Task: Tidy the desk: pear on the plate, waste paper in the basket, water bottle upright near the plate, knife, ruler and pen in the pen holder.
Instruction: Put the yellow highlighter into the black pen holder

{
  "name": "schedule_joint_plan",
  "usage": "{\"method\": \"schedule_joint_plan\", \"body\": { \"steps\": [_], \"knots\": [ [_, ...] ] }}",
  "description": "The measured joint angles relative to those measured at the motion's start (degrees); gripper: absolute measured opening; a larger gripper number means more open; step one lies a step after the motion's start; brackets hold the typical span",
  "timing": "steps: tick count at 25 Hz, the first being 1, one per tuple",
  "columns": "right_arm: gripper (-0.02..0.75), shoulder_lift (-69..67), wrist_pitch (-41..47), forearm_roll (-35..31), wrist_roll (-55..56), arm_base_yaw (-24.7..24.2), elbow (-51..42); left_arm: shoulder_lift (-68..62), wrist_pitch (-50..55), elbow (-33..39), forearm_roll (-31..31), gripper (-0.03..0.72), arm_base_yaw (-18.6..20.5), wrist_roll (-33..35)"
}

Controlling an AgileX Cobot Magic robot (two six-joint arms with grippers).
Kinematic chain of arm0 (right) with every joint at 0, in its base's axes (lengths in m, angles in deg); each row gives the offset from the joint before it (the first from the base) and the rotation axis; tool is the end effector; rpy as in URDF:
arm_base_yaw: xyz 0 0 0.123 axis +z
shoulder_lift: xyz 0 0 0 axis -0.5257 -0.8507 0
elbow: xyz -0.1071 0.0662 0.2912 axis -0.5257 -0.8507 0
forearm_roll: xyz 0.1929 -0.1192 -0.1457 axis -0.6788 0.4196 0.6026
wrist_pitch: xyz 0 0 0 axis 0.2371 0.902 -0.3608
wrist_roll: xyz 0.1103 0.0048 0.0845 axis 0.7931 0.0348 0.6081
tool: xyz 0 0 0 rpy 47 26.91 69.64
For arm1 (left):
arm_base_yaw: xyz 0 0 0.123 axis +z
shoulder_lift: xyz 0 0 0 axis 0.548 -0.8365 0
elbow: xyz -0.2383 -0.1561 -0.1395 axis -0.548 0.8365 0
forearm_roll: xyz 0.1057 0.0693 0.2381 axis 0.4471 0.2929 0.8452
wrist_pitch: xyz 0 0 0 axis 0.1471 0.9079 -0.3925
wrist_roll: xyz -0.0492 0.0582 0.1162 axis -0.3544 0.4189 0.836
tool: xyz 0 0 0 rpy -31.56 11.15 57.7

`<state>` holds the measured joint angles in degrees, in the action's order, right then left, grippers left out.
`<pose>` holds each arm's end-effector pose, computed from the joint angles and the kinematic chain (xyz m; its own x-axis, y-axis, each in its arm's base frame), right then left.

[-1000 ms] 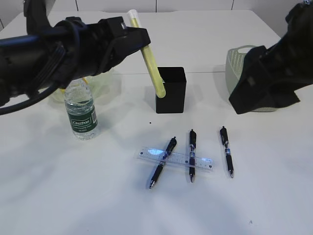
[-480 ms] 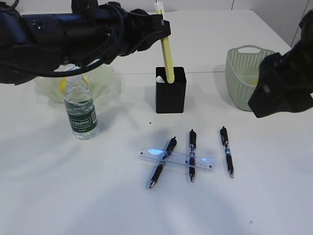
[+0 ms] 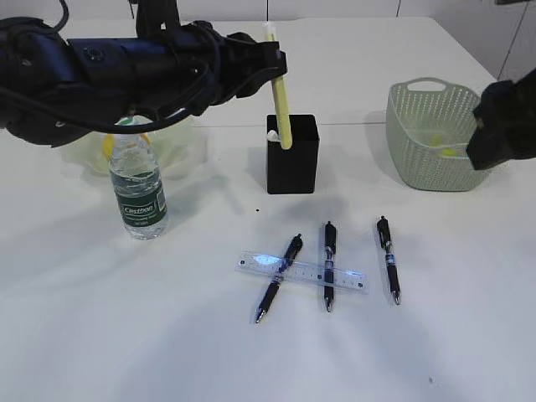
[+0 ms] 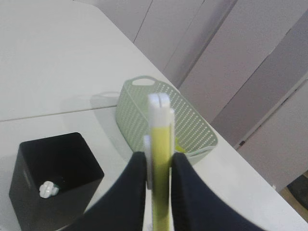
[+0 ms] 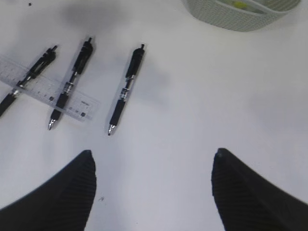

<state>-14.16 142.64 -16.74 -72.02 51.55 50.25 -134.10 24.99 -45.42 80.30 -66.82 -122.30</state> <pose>0.2726 0.0754 0.3304 -0.8543 -0.2091 -0.4759 -0.1878 0.9778 -0.0926 0.3770 -0.2857 0.2766 -0.4663 -0.2120 -0.8589 0.5654 0.6753 -0.4736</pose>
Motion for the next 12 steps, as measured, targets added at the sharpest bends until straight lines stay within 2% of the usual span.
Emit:
{"method": "schedule_joint_plan", "body": {
  "steps": [4,12],
  "knots": [
    [0.556,-0.13,-1.13,0.00,-0.09,-3.35,-0.77,-2.81,0.00,-3.21,-0.13,0.078,0.79,0.81],
    [0.556,-0.13,-2.28,0.10,-0.22,-3.57,-0.81,-11.11,0.90,-13.91,1.30,0.078,1.28,4.54]
  ]
}}
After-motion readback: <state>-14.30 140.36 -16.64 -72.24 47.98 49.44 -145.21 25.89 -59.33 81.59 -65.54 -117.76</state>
